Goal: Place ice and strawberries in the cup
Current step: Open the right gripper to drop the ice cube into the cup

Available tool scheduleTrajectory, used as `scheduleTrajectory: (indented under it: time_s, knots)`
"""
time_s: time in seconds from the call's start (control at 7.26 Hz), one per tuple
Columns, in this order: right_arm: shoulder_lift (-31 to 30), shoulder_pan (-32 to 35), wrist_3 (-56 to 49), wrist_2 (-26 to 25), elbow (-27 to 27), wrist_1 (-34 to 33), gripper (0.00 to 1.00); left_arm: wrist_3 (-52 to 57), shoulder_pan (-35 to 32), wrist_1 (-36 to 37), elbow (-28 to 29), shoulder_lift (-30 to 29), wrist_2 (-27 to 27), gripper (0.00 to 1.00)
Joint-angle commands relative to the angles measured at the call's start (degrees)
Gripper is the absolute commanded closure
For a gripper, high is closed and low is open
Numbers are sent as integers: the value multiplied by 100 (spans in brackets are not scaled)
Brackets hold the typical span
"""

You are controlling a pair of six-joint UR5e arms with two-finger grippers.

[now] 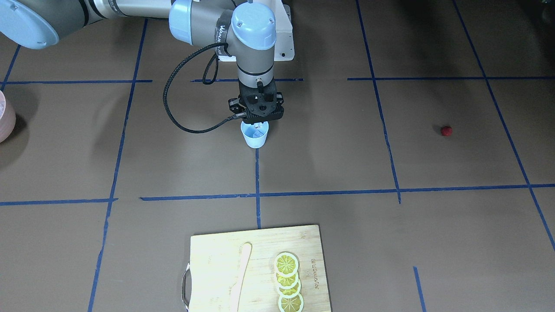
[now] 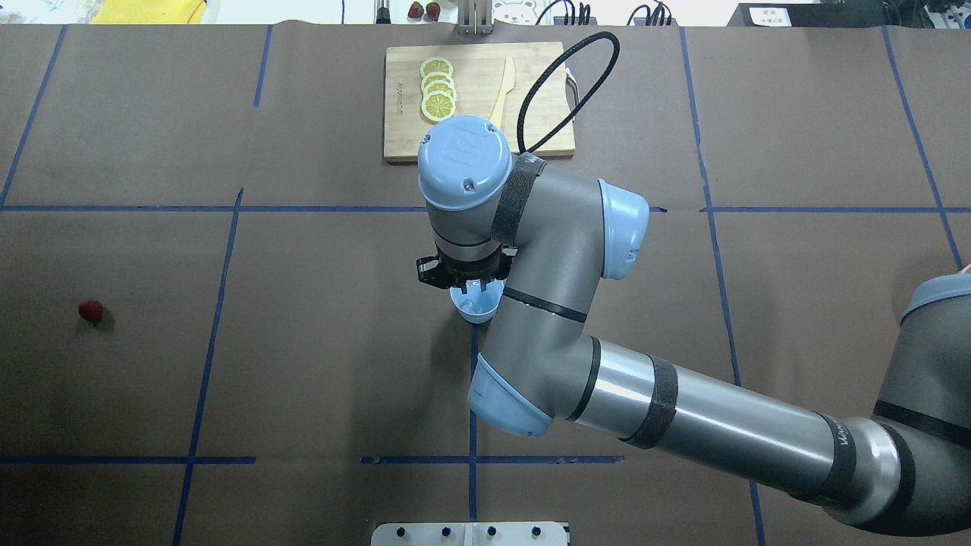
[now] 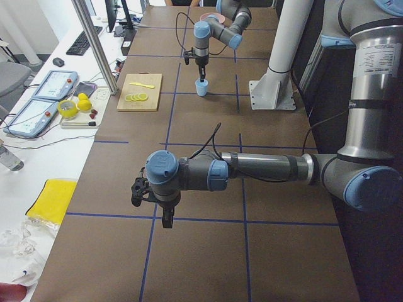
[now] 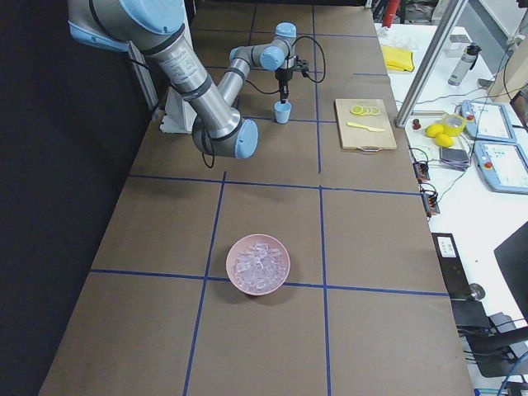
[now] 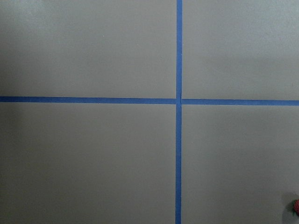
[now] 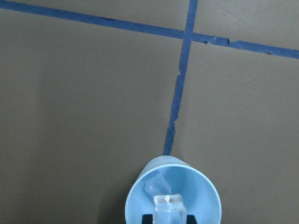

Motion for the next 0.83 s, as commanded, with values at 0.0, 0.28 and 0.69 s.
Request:
scheduleTrajectory:
  time_s: [0.0,0.28,0.69]
  knots:
    - [-4,6,6,-2,44,32,1,0,0,3,0,-3,-2,0]
    - [-31,75,6,7,167,14,1,-9,0,3,0,-3,7,0]
    - [-1343,890,-413,94,1594,-39,0,-18,0,3,-61,-12,-2,0]
